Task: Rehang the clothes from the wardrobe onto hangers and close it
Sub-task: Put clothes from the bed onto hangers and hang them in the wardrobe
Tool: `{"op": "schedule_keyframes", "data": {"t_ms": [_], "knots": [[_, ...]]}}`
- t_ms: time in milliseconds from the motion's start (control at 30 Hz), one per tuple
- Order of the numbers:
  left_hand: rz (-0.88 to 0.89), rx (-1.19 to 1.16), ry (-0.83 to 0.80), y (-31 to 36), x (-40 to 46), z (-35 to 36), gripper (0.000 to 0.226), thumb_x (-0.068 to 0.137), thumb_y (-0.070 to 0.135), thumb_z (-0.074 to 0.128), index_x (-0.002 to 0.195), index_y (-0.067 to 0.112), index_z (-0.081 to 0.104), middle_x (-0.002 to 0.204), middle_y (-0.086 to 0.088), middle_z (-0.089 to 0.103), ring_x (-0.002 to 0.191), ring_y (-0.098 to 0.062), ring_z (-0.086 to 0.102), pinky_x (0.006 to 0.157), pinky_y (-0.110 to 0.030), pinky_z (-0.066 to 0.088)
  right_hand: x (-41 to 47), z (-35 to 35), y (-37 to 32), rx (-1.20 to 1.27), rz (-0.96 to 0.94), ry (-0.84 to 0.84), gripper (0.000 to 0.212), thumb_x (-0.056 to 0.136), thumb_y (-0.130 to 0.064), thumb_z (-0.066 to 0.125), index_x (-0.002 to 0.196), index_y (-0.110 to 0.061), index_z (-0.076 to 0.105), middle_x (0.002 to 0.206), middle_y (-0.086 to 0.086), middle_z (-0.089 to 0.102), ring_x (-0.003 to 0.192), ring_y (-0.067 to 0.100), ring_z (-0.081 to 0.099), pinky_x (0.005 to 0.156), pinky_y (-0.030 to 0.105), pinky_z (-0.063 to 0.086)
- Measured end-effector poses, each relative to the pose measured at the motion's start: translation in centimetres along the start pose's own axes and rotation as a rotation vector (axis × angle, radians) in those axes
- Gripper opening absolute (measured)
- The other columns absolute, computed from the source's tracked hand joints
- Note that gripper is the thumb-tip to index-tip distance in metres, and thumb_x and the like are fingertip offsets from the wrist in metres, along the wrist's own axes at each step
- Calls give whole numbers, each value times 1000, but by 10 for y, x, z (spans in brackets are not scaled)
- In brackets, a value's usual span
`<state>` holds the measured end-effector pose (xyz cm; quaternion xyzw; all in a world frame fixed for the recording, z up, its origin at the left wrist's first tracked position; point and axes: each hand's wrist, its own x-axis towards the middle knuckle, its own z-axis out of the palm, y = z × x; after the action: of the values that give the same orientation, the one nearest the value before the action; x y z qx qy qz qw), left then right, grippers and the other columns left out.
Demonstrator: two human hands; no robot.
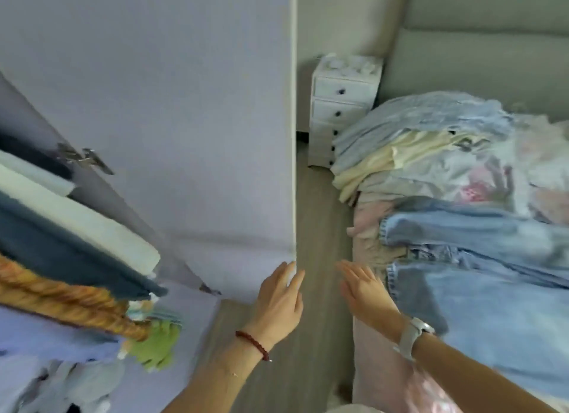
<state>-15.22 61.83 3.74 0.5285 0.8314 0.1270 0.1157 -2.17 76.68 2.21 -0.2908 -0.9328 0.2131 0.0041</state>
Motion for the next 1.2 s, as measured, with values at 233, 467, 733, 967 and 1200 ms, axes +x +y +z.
{"op": "schedule_keyframes", "data": {"t_ms": [233,467,733,967,1200], "knots": [[309,76,-52,137,135,39,48,94,23,37,142,15,32,151,-5,24,140,-20,17,113,-33,20,-42,-71,162,35,402,217,41,96,-23,39,135,-15,42,141,4,42,130,23,35,104,36,31],[400,155,-41,233,278,38,50,94,26,40,142,16,30,148,-7,26,134,-24,27,108,-40,28,-44,-145,272,124,670,375,40,96,-18,37,135,-9,42,140,9,43,128,28,37,105,38,32],[510,127,-301,287,399,115,48,95,25,39,141,14,29,146,-7,29,132,-22,29,104,-37,32,18,-159,383,292,880,343,40,97,-17,35,137,-8,39,138,13,44,127,29,39,103,33,31],[476,74,-502,282,474,218,58,97,41,30,148,24,8,155,-2,11,142,-23,9,112,-47,13,121,-158,506,535,1070,223,40,97,-14,31,136,-7,35,111,9,58,104,26,54,96,34,40],[600,45,-395,277,471,276,45,87,44,43,124,24,58,134,-7,53,120,-27,53,96,-51,41,178,-119,587,453,1240,158,38,96,-8,32,132,4,37,113,11,52,85,17,48,80,31,34]]}}
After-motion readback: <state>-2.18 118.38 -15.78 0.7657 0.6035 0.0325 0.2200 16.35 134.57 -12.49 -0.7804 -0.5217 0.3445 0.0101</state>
